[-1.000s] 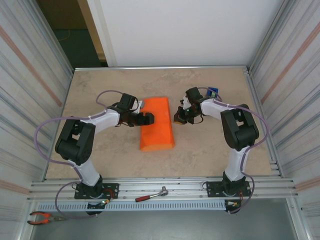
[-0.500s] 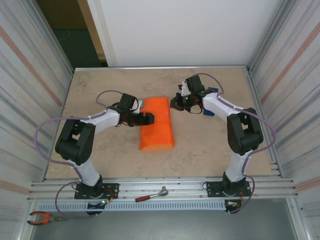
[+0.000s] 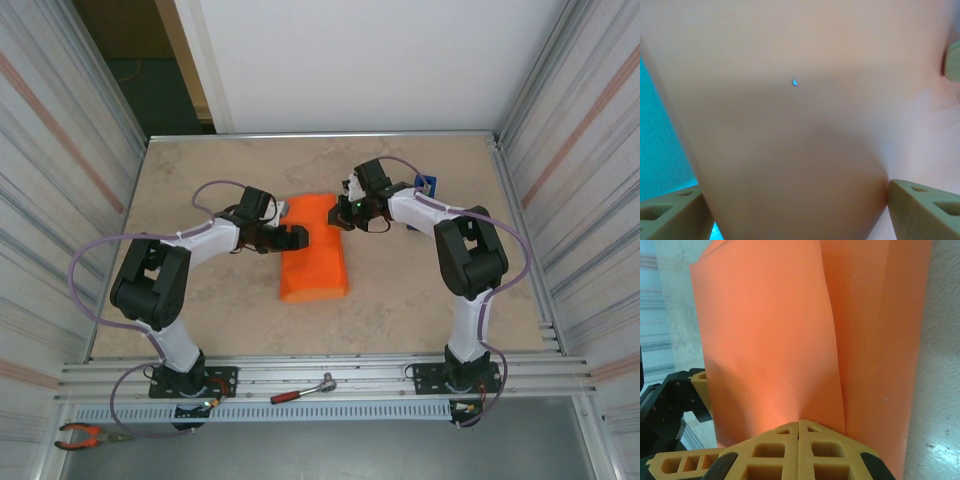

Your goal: Wrap the gift box in paper

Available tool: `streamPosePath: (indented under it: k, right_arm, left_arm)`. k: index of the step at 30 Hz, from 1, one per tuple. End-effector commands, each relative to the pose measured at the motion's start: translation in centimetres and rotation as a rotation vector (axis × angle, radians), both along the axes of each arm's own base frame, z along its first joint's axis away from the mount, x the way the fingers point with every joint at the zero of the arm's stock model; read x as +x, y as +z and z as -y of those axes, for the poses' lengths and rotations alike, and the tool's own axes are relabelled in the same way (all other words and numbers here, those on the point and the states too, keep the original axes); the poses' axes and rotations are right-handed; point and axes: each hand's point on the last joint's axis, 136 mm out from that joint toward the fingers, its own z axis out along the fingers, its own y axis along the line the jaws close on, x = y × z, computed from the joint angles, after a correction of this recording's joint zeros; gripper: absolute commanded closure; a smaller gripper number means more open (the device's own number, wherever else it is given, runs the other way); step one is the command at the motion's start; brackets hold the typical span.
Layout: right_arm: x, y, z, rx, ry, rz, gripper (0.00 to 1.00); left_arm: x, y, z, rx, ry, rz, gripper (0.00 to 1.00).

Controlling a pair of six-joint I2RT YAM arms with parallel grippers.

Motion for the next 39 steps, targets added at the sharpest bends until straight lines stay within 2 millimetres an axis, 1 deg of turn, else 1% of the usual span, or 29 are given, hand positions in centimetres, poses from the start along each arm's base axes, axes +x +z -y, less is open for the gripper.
streamPosePath:
  k: [1,4,6,7,8,12,15,17,20,23,27,30,32,35,39]
  right_arm:
    - [0.3,0.9,0.5,0.022,-0.029,-0.009,1.00]
    - [0.6,2.5,0.5,0.041,-0.035,0.005,0.99]
    - [0.8,3.2,0.7,0.049,-0.045,0.009,0.89]
    - [0.9,3.4,0.8,0.049,-0.053,0.010,0.82]
    - [1.0,3.5,1.0,0.052,-0.062,0.007,0.75]
    - [1.6,3.6,2.0,0.053,-0.101,0.002,0.53]
    - [2.2,3.3,2.9,0.044,-0.131,-0.001,0.44]
    - [2.5,2.7,3.7,0.026,-0.150,-0.004,0.39]
    - [2.8,2.0,4.3,0.000,-0.167,0.002,0.34]
    - [2.9,1.8,4.6,-0.031,-0.174,0.022,0.29]
    - [2.8,1.9,4.6,-0.079,-0.173,0.043,0.25]
    - [2.5,2.0,4.1,-0.106,-0.166,0.058,0.23]
    - [2.5,1.7,3.9,-0.125,-0.171,0.060,0.23]
    - [2.6,1.3,3.6,-0.136,-0.181,0.062,0.23]
    - [3.4,0.7,3.0,-0.132,-0.185,0.056,0.23]
  left_arm:
    - [-2.1,-3.7,-3.5,0.176,0.042,-0.119,0.14]
    - [-1.2,-1.8,-3.1,0.141,0.032,-0.088,0.13]
    - [-0.5,-0.5,-3.0,0.117,0.031,-0.073,0.13]
    - [-0.3,0.2,-2.9,0.104,0.029,-0.064,0.13]
    - [0.1,0.9,-2.9,0.089,0.033,-0.052,0.13]
    - [1.6,3.2,-2.9,0.042,0.041,-0.012,0.12]
    - [2.7,4.4,-3.4,0.022,0.057,0.016,0.11]
    - [3.4,5.1,-4.2,0.007,0.083,0.034,0.11]
    - [4.3,5.4,-5.6,-0.021,0.132,0.041,0.10]
    - [4.8,5.4,-6.9,-0.057,0.174,0.036,0.10]
    - [4.7,5.7,-7.5,-0.090,0.182,0.039,0.10]
    - [4.8,5.7,-7.1,-0.118,0.174,0.035,0.10]
    - [5.1,5.7,-6.5,-0.149,0.172,0.031,0.10]
    - [6.0,5.5,-5.4,-0.161,0.155,0.028,0.10]
    - [7.5,4.8,-3.8,-0.169,0.143,0.020,0.11]
